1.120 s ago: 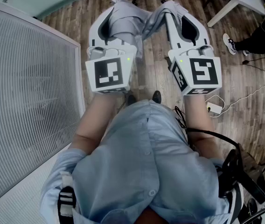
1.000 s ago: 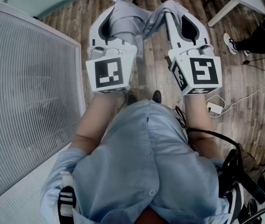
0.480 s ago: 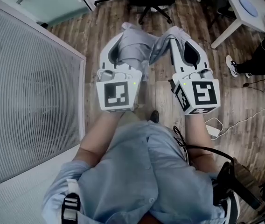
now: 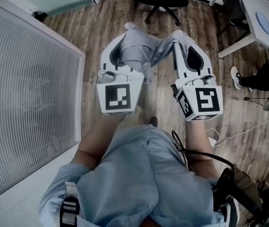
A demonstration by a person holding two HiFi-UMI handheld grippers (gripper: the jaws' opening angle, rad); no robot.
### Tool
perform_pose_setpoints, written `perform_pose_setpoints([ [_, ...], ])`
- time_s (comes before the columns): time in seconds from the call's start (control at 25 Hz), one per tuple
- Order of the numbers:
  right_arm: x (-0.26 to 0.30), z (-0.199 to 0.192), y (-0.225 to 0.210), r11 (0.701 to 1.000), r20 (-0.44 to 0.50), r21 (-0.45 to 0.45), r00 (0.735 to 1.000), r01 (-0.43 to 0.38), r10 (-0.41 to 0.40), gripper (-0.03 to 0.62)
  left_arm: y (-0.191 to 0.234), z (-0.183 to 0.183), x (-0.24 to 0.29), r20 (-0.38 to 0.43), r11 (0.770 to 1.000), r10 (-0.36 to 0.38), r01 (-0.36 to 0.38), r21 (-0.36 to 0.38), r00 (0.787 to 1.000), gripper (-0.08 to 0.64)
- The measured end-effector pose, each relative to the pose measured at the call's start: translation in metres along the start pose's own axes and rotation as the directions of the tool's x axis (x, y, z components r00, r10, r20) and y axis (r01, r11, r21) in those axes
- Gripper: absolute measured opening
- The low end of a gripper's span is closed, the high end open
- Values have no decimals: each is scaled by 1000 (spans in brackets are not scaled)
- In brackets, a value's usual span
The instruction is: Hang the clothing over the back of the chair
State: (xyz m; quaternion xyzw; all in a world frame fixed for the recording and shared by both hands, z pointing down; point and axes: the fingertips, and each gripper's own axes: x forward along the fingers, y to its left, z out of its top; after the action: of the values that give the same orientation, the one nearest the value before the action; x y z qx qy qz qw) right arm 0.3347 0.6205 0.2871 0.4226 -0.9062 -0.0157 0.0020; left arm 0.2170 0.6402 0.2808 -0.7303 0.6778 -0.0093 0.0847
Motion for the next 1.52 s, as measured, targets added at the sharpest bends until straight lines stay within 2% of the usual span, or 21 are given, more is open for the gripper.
perform_pose_setpoints([
  [0.2,75,-1,12,1000,0,-14,1000,-22,22,52,57,-15,44,6,1000,15,-15,-1,1000,28],
  [0.48,173,16,8,999,24,-38,999,-32,33,52,127,-13,111,43,999,26,-28,27,999,27],
  [0.72,253,36,7,998,22,-51,999,-33,35,52,184,-5,172,52,1000,28,-28,10,998,27],
  [1.0,289,4,-7,998,3,-67,1000,-22,22,52,195,-49,204,26,1000,26,-25,-15,999,28],
  [1.24,370,0,-72,999,-43,-39,999,-31,29,52,205,-64,307,-38,1000,16,-17,-6,999,28],
  [1.44,396,-28,-95,998,-23,-41,999,-44,43,54,200,-91,338,-19,999,27,-26,20,999,28],
  [1.52,422,-26,-112,998,-20,-35,999,-50,50,52,204,-90,368,-19,999,30,-30,27,999,28],
])
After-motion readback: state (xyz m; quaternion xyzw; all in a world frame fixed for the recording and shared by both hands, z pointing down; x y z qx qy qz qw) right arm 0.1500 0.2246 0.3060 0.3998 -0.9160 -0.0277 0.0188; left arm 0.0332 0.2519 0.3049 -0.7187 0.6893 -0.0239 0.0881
